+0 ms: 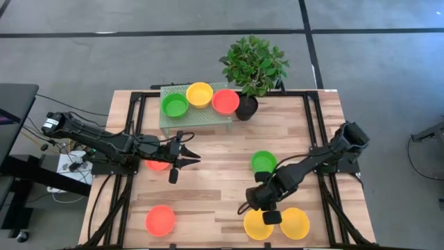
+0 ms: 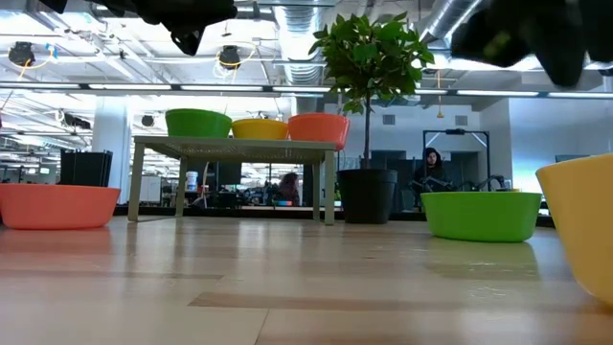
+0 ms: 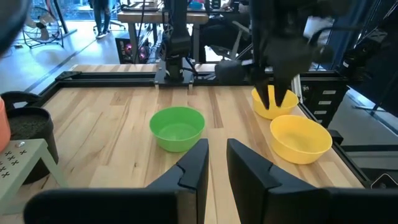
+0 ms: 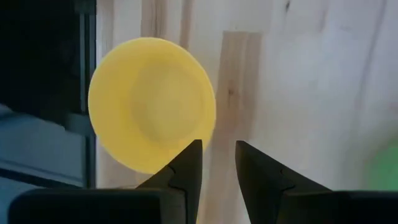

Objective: Pick & Place Mini bowls
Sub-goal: Stack the yellow bowl on top of the yellow bowl on the shelf

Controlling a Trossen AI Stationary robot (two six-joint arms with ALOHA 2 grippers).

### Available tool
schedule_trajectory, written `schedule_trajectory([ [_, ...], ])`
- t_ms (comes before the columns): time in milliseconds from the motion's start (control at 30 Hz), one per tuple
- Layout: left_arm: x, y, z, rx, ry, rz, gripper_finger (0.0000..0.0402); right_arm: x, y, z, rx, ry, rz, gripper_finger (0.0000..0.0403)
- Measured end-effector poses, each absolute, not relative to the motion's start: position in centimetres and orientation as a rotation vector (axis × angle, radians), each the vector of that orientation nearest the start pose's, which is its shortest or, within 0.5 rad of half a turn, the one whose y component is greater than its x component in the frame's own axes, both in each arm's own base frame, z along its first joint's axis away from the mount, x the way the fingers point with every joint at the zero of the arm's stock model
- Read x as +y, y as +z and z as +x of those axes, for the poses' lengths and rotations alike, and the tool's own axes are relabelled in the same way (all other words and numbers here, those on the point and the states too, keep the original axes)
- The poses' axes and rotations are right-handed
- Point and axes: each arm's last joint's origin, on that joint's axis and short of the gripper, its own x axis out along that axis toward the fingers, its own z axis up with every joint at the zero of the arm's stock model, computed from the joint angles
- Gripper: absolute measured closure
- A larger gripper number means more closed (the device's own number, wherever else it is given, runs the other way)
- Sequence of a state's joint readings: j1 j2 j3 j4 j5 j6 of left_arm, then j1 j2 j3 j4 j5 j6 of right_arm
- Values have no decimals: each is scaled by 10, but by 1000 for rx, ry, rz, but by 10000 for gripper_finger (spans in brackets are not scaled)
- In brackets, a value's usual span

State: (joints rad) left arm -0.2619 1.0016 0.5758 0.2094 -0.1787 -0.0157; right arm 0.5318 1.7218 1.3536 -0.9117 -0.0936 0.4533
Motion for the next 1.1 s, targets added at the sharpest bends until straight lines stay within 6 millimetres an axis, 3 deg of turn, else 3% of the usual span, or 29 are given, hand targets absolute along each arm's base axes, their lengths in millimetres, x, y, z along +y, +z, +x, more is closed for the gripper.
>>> schedule_trajectory([
  [533,-52,260,214,203,-81,30,342,173,182,281,1321,132,358,311],
  [800,-52,260,214,195,-81,28,342,167,170,277,1328,92,357,314],
  [1100,-53,263,214,170,-108,-18,342,159,172,288,1260,105,391,395],
])
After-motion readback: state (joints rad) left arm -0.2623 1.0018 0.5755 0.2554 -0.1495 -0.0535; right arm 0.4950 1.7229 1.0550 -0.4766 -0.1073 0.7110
